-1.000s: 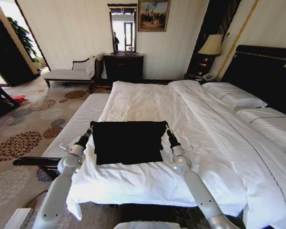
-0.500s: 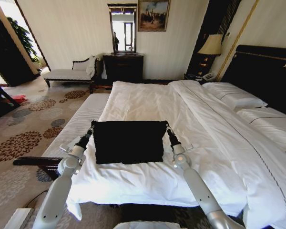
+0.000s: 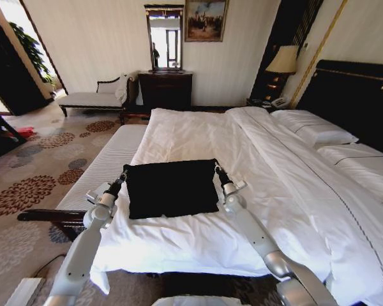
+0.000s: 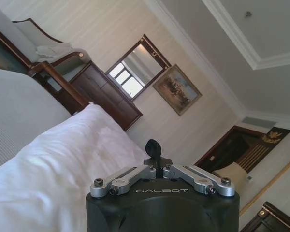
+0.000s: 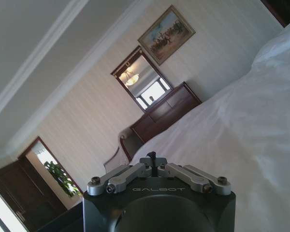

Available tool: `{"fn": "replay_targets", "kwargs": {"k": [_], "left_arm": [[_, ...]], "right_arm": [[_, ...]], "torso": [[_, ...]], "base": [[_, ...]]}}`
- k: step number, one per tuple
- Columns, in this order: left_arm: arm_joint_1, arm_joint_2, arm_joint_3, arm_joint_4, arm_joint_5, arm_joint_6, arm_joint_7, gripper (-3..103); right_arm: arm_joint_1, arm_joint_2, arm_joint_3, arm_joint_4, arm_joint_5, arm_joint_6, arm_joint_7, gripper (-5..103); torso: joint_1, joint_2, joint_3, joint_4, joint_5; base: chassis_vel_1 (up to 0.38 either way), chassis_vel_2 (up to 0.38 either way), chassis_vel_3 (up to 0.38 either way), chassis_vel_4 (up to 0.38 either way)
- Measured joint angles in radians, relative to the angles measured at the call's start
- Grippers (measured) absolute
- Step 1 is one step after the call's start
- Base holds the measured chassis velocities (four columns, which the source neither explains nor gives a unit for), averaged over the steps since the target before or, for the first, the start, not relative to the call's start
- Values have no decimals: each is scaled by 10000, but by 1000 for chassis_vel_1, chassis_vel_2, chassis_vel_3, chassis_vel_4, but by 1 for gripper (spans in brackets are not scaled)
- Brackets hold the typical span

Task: Fold the clothes on the bed.

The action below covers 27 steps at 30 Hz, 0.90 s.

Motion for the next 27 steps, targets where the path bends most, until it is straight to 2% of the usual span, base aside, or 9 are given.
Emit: {"fn": "replay_targets", "kwargs": {"k": [2, 9, 15, 18, 20, 24, 25, 26, 27], "left_arm": [[-243, -39, 36, 490, 89, -95, 30, 1], [-182, 126, 40, 597, 57, -206, 247, 1], [418, 461, 41, 244, -98, -395, 611, 1], [917, 669, 46, 250, -211, -701, 1459, 1], [1004, 709, 41, 250, -242, -737, 1653, 1], [1422, 976, -71, 614, -371, -1002, 4152, 1], [1474, 1040, -98, 695, -292, -1051, 4534, 1], [1474, 1040, -98, 695, -292, -1051, 4534, 1], [1543, 1117, -127, 728, -204, -1084, 4881, 1]], "right_arm": [[338, 196, -206, -503, -427, -126, 405, 0], [591, 353, -377, -579, -514, -192, 627, 0], [0, -29, -640, 697, -123, -353, 928, 0], [-692, -499, -765, 1893, 70, -468, 1227, 0], [-815, -589, -783, 2073, 105, -485, 1280, 0], [-1617, -1189, -812, 3075, 208, -555, 1533, 0], [-1782, -1315, -809, 3217, 218, -573, 1564, 0], [-1782, -1315, -809, 3217, 218, -573, 1564, 0], [-1949, -1450, -807, 3365, 219, -589, 1578, 0]], "torso": [[1, 0, 1, 0, -1], [1, 0, 0, 3, 1], [0, 1, -1, 4, 1], [-2, 2, -3, 1, 0], [-2, 2, -2, 1, 0], [-4, 3, -3, 2, 0], [-3, 3, -2, 1, 0], [-3, 3, -2, 1, 0], [-3, 3, -3, 1, 0]], "base": [[0, 0, 0, 0], [0, 0, 0, 0], [0, 0, 0, 0], [0, 0, 0, 0], [0, 0, 0, 0], [0, 0, 0, 0], [0, 0, 0, 0], [0, 0, 0, 0], [0, 0, 0, 0]]}}
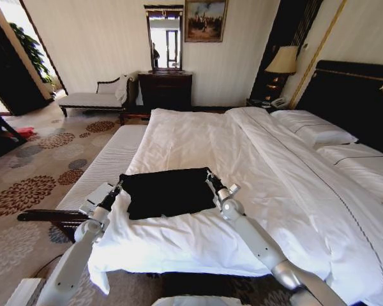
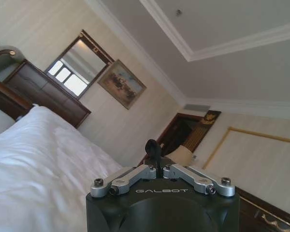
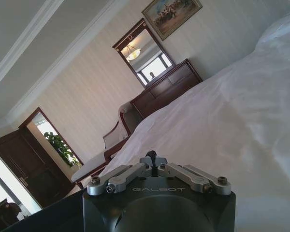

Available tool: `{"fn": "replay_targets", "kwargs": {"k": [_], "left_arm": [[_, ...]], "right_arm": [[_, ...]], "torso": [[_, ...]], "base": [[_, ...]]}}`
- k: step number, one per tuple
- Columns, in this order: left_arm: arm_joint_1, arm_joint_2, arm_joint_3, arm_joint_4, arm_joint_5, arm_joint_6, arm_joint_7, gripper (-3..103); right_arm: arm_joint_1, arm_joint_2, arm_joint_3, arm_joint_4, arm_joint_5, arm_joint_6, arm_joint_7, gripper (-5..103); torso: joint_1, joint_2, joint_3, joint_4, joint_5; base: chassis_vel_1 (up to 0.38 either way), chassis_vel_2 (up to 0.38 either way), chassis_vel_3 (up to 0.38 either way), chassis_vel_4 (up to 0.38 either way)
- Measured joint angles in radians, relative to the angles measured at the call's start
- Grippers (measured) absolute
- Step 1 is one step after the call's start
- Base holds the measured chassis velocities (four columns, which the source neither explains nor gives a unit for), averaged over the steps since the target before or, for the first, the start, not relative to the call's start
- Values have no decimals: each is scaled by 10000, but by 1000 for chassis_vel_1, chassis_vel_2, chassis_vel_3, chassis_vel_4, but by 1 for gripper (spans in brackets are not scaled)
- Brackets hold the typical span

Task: Fold the clothes on the bed.

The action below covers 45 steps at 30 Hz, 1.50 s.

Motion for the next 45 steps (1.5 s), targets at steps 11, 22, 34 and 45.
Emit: {"fn": "replay_targets", "kwargs": {"k": [11, 22, 34, 45], "left_arm": [[136, 279, -40, 575, 1678, -532, 708, 1], [128, 331, -86, 894, 2236, -719, 2039, 1], [380, 914, -459, 1648, 2941, -1044, 3832, 1], [168, 932, -370, 1814, 3037, -1213, 3814, 1]], "right_arm": [[-1084, -401, 133, 882, -188, -7, 233, 0], [-2129, -838, 656, 1817, -228, 40, 436, 0], [-2898, -877, 746, 2412, -454, 54, 611, 0], [-3604, -1026, 983, 3061, -646, 194, 928, 0]], "torso": [[0, 1, 0, 4, 0], [1, 1, 1, 0, -1], [1, 0, 0, 2, 0], [2, 0, 1, 1, -1]], "base": [[0, 0, 0, 0], [0, 0, 0, 0], [0, 0, 0, 0], [0, 0, 0, 0]]}}
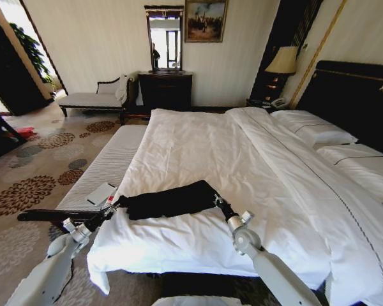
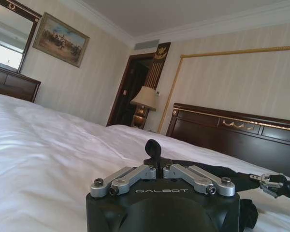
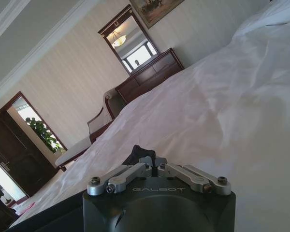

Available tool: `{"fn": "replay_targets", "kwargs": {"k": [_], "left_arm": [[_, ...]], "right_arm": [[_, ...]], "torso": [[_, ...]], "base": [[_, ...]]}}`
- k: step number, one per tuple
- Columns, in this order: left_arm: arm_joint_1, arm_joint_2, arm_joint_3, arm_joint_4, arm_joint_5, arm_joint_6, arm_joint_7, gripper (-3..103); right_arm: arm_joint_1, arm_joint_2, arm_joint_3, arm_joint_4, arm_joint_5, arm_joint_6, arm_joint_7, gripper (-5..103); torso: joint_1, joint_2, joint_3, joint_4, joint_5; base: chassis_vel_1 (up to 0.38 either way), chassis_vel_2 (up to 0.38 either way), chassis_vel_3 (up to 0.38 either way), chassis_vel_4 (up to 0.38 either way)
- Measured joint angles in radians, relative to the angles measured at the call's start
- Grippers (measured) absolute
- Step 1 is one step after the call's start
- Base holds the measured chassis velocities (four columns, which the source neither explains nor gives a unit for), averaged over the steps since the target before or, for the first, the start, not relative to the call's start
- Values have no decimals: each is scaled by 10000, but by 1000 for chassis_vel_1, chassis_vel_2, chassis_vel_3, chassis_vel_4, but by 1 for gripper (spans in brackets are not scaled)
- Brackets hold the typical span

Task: Fold the clothes on the bed.

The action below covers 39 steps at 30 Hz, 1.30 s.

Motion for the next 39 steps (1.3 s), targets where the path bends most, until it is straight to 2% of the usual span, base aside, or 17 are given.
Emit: {"fn": "replay_targets", "kwargs": {"k": [11, 14, 17, 20, 21, 22, 23, 24, 25, 27, 29, 31, 32, 34, 35, 37, 39], "left_arm": [[194, 52, -133, -6, 551, -316, 911, 1], [225, 80, -187, -52, 555, -361, 959, -1], [263, 117, -269, -145, 538, -428, 971, 9], [341, 140, -450, -362, 469, -557, 1087, 19], [389, 161, -552, -488, 403, -587, 1210, 25], [487, 209, -749, -705, 289, -618, 1491, 30], [487, 209, -749, -705, 289, -618, 1491, 30], [563, 247, -911, -858, 210, -624, 1781, 36], [628, 278, -1056, -984, 157, -624, 2036, 36], [838, 386, -1670, -1502, -173, -496, 2767, 46], [875, 419, -1885, -1735, -428, -398, 2731, 52], [903, 459, -2229, -2303, -1036, -171, 2008, 63], [906, 476, -2431, -2852, -1372, -35, 1017, 63], [918, 507, -2652, -3779, -1761, 288, -829, 74], [918, 507, -2652, -3779, -1761, 288, -829, 74], [920, 526, -2745, -5091, -1908, 957, -3501, 85], [698, 571, -2587, -6569, -1824, 2120, -6146, 90]], "right_arm": [[-212, 110, 60, -84, -324, 16, -15, -3], [-214, 124, 57, -97, -418, 21, -57, 7], [-259, 119, 49, -14, -526, 30, -198, 12], [-367, 79, 93, 252, -552, 40, -202, 27], [-431, 34, 148, 411, -552, 41, -159, 27], [-544, -68, 267, 709, -543, 42, -92, 38], [-544, -68, 267, 709, -543, 42, -92, 38], [-603, -147, 366, 889, -521, 41, -52, 38], [-635, -219, 451, 1024, -491, 41, -29, 44], [-627, -443, 779, 1380, -296, -27, 126, 54], [-578, -506, 883, 1433, -236, -82, 213, 60], [-409, -617, 1083, 1468, -172, -235, 451, 65], [-282, -663, 1163, 1468, -176, -377, 667, 71], [-116, -702, 1216, 1431, -203, -607, 1027, 82], [-116, -702, 1216, 1431, -203, -607, 1027, 82], [80, -724, 1216, 1388, -194, -924, 1426, 87], [266, -743, 1154, 1386, -125, -1359, 1890, 97]], "torso": [[0, 0, 1, 2, 0], [0, -1, 1, 0, 1], [0, -1, 0, 0, 1], [0, -1, 1, 1, 1], [0, -1, 1, 1, 0], [0, -1, 0, -1, 0], [0, -1, 0, -1, 0], [0, -1, 0, -2, 1], [0, -1, 1, -2, 1], [-1, -1, 0, 1, 0], [-1, -1, 0, 3, 1], [-1, -1, 0, 4, -1], [0, -1, 0, 2, -1], [0, -1, 0, -2, 3], [0, -1, 0, -2, 3], [1, -2, 1, 0, 2], [0, -1, 0, 4, 3]], "base": [[0, 0, 0, 0], [0, 0, 0, 0], [0, 0, 0, 0], [0, 0, 0, 0], [0, 0, 0, 0], [0, 0, 0, 0], [0, 0, 0, 0], [0, 0, 0, 0], [0, 0, 0, 0], [0, 0, 0, 0], [0, 0, 0, 0], [0, 0, 0, 0], [0, 0, 0, 0], [0, 0, 0, 0], [0, 0, 0, 0], [0, 0, 0, 0], [0, 0, 0, 0]]}}
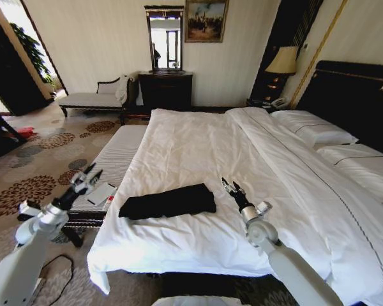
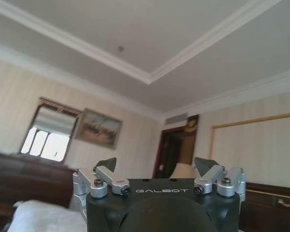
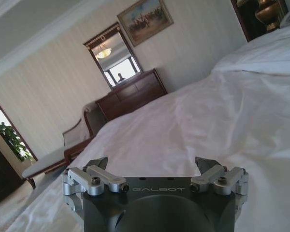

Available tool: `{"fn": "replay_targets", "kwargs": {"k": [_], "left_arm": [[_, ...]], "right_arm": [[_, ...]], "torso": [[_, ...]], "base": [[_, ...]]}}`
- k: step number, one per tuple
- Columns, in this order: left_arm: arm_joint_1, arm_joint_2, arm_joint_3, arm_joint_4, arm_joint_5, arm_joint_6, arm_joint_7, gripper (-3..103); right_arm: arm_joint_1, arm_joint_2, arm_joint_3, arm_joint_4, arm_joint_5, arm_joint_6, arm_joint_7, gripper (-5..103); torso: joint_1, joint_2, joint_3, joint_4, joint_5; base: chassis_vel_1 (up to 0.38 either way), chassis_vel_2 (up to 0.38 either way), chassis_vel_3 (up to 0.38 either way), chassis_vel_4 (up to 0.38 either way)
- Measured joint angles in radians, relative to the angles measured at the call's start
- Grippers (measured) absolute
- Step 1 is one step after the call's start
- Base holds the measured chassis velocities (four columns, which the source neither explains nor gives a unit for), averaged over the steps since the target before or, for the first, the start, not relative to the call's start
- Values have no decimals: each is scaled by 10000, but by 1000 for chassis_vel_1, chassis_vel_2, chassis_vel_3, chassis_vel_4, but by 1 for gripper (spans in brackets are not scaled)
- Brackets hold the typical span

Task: Fold the clothes on the bed.

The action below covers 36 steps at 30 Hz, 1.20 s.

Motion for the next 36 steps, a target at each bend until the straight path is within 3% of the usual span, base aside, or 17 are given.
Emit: {"fn": "replay_targets", "kwargs": {"k": [1, 2, 3, 5, 6, 8, 9, 10, 11, 13, 15, 18, 22, 29, 36], "left_arm": [[0, 0, 0, 0, 0, 0, 0, 90], [-162, 18, 144, -539, -17, 489, -949, 95], [-534, 31, 505, -1324, -72, 1246, -2632, 98], [-1078, 28, 1127, -2110, -293, 2247, -5047, 100], [-1078, 28, 1127, -2110, -293, 2247, -5047, 100], [-1348, 10, 1403, -2562, -849, 3240, -6952, 100], [-1445, -29, 1432, -2849, -1603, 4313, -8458, 100], [-1461, -79, 1363, -2999, -2135, 4964, -9189, 100], [-1461, -79, 1363, -2999, -2135, 4964, -9189, 100], [-1377, -183, 1142, -3236, -2631, 5781, -10053, 100], [-1342, -210, 1113, -3312, -2660, 5836, -10178, 100], [-1186, -460, 969, -4258, -3290, 5970, -11071, 100], [-1089, -660, 871, -5198, -3718, 6017, -11702, 100], [-563, -861, 760, -6002, -3307, 6006, -12137, 100], [-387, -860, 752, -5991, -2727, 5967, -12196, 100]], "right_arm": [[0, 0, 0, 0, 0, 0, 0, 97], [65, -8, -42, 1, 14, -219, 215, 99], [151, -19, -101, 5, 26, -598, 611, 100], [208, -56, -176, 32, 52, -1120, 1116, 100], [208, -56, -176, 32, 52, -1120, 1116, 100], [229, -96, -236, 37, 87, -1495, 1473, 100], [248, -134, -272, 28, 159, -1783, 1705, 100], [281, -161, -293, -14, 261, -2024, 1855, 100], [281, -161, -293, -14, 261, -2024, 1855, 100], [489, -184, -374, -219, 836, -2576, 2174, 100], [557, -182, -389, -273, 992, -2668, 2230, 100], [1096, -92, -453, -618, 2158, -3254, 2554, 100], [1520, -76, -557, -977, 2937, -3848, 2582, 100], [2196, -23, -904, -1683, 3600, -4739, 2572, 100], [2335, 50, -951, -1268, 4456, -5224, 2684, 100]], "torso": [[0, 0, 0, 0, 0], [0, 0, 0, -1, 0], [-1, 0, 0, -4, 2], [0, 0, 0, -13, 2], [0, 0, 0, -13, 2], [1, 0, 0, -14, 2], [2, -1, 1, -9, 2], [2, 0, 1, -6, -2], [2, 0, 1, -6, -2], [1, 0, 1, -1, -1], [0, 0, 0, 0, -3], [0, 0, 0, 1, -2], [1, 0, 1, -5, 1], [0, 0, 0, -2, -3], [1, 0, 0, -5, -3]], "base": [[0, 0, 0, 0], [0, 0, 0, 0], [0, 0, 0, 0], [0, 0, 0, 0], [0, 0, 0, 0], [0, 0, 0, 0], [0, 0, 0, 0], [0, 0, 0, 0], [0, 0, 0, 0], [0, 0, 0, 0], [0, 0, 0, 0], [0, 0, 0, 0], [0, 0, 0, 0], [0, 0, 0, 0], [0, 0, 0, 0]]}}
